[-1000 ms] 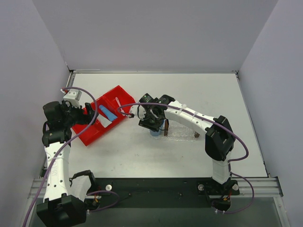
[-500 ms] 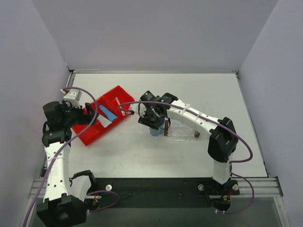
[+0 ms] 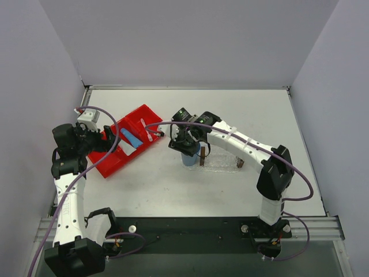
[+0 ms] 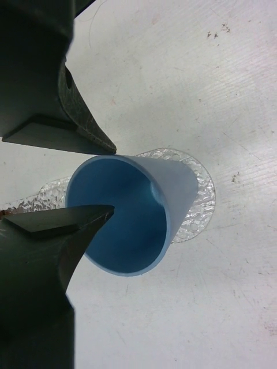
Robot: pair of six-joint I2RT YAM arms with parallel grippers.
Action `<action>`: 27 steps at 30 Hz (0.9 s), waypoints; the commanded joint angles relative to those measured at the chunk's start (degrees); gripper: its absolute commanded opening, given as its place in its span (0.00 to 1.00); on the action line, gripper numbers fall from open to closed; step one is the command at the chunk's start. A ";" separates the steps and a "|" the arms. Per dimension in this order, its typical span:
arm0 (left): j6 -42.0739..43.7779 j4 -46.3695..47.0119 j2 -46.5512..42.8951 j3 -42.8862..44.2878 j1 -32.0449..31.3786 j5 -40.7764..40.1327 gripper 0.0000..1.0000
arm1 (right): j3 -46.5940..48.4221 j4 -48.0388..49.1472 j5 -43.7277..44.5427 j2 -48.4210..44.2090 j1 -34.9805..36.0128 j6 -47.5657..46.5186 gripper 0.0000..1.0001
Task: Prepare toiletry sets of a toothbrush and toothpaste on the tray
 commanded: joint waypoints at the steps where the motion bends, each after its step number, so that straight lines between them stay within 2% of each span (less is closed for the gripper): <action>1: 0.08 0.32 -0.20 0.29 0.42 1.17 0.90 | 2.95 -2.56 -0.73 -4.07 -0.37 1.06 0.36; 14: 0.69 0.41 0.68 0.91 0.51 2.40 0.90 | 4.00 -3.17 0.58 -8.90 -0.45 1.32 0.36; 27: 8.69 -1.97 5.33 4.25 -1.42 4.43 0.90 | 1.55 -2.82 0.32 -15.67 -5.98 2.99 0.39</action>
